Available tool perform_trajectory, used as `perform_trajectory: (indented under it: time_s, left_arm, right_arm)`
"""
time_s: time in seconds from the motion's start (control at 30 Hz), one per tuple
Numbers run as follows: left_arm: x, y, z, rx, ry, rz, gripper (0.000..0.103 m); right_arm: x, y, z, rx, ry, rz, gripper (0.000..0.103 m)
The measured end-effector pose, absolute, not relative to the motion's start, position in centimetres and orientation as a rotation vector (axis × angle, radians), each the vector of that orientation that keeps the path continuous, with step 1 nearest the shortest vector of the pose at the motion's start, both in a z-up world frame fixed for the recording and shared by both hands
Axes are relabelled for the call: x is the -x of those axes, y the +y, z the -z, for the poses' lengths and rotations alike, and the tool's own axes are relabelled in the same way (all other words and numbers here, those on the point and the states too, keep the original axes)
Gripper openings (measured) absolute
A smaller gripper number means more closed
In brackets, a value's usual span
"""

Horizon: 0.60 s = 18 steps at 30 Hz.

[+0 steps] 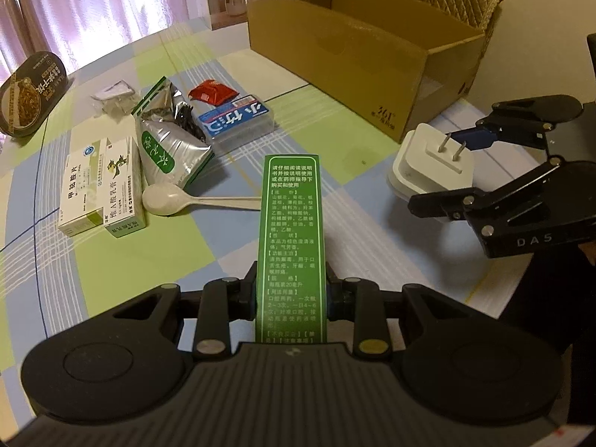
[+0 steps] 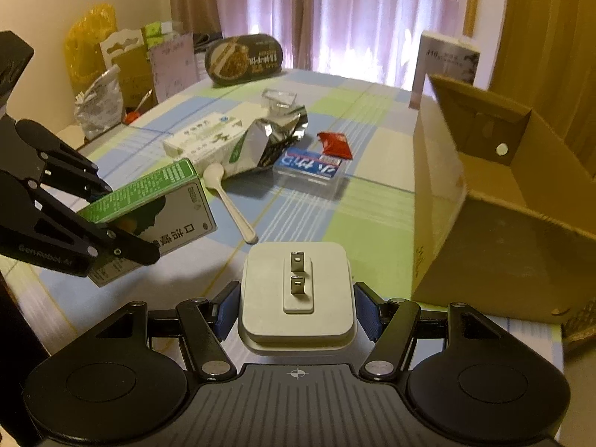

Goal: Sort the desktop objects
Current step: 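Carry the plug adapter and green box toward the cardboard box with both grippers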

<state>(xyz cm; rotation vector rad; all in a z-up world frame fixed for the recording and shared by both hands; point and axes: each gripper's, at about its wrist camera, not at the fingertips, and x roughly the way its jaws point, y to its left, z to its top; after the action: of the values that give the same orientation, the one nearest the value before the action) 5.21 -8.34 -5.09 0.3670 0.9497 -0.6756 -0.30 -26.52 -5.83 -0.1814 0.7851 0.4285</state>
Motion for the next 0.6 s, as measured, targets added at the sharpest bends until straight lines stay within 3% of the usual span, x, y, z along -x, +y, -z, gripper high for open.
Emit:
perform_trajectory:
  time_s: [0.6]
  left_arm:
    - [-2.6, -11.4, 1.9, -0.401, 0.896, 0.709, 0.025]
  right_arm:
    - [2.8, -28.9, 1.9, 0.152, 0.711, -0.38, 0.062]
